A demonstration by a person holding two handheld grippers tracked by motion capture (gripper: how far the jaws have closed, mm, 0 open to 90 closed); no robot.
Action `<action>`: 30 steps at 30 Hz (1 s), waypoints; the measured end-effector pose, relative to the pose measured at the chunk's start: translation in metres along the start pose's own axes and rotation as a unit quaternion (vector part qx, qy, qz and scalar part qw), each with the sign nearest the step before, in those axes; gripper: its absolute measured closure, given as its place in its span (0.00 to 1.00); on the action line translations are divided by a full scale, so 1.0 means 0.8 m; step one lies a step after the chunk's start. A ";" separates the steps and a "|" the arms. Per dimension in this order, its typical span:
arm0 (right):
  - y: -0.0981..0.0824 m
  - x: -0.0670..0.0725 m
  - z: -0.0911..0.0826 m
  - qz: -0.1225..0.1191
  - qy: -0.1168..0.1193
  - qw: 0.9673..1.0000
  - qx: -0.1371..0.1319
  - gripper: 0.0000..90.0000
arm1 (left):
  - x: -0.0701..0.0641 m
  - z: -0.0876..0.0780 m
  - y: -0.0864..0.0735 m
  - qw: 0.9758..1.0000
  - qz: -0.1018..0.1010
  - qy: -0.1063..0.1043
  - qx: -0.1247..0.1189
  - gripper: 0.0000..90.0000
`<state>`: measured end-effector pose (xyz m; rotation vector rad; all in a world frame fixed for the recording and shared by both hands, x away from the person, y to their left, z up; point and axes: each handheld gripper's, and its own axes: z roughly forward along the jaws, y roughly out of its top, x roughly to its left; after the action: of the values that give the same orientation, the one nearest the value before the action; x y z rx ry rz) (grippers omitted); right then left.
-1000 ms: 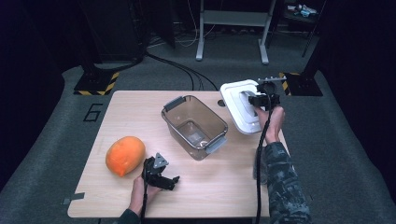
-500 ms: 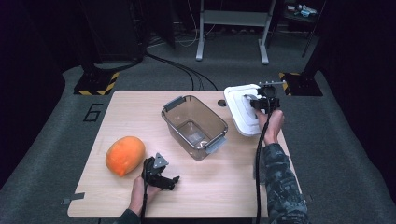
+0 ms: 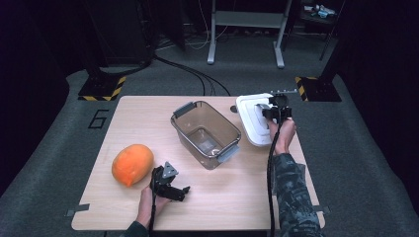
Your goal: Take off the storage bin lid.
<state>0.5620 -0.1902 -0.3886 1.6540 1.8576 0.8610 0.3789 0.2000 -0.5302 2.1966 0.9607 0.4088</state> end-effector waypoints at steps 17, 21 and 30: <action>-0.015 0.007 0.031 0.003 -0.001 1.000 0.008 0.74 | 0.000 0.000 0.000 1.000 0.000 0.000 0.000 0.00; -0.018 0.010 0.039 0.002 -0.002 1.000 0.008 0.74 | 0.000 0.000 0.000 1.000 0.000 0.000 0.000 0.00; -0.025 0.008 0.054 0.013 -0.001 1.000 0.013 0.74 | 0.000 0.000 0.000 1.000 0.000 0.000 0.000 0.00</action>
<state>0.5789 -0.1793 -0.4320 1.6968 1.8573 0.8477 0.3789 0.2000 -0.5302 2.1967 0.9611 0.4084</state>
